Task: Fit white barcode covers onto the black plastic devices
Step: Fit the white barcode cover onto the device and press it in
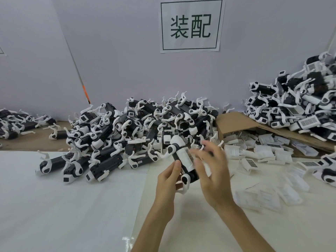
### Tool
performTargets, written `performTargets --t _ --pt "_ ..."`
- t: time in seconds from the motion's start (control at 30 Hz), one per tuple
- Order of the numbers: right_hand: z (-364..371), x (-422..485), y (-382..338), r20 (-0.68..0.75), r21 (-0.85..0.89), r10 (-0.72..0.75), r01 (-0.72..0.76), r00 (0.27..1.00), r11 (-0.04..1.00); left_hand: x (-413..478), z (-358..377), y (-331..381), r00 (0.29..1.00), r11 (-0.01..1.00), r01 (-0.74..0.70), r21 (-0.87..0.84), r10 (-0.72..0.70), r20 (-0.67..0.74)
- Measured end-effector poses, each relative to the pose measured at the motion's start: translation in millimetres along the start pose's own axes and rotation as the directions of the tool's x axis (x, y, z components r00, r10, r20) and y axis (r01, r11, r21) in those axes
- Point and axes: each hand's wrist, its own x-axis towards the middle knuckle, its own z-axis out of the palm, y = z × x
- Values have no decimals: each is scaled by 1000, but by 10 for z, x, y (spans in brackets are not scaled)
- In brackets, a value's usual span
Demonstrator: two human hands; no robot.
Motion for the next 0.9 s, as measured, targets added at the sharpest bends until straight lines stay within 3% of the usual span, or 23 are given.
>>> performTargets --t 0.07,0.17,0.3,0.43,0.57,0.9 --pt "43 -30 -39 151 98 34 -49 988 994 21 -25 -11 1000 999 19 -41 -19 -6" --pt "92 -42 -90 235 231 135 -191 962 954 27 -43 -5 1000 999 -8 -38 8 -9" --pt "53 27 -78 339 456 368 -493 866 741 13 -4 14 1000 1000 -13 24 13 22" --pt "-24 64 -36 471 417 451 -642 758 643 -15 46 34 993 996 -31 80 21 119" --pt "-52 57 -39 612 366 441 -729 657 578 -3 29 10 988 988 -84 127 66 139" --pt "-39 37 -35 493 448 418 -634 763 630 -3 -2 -11 977 993 -73 88 54 206"
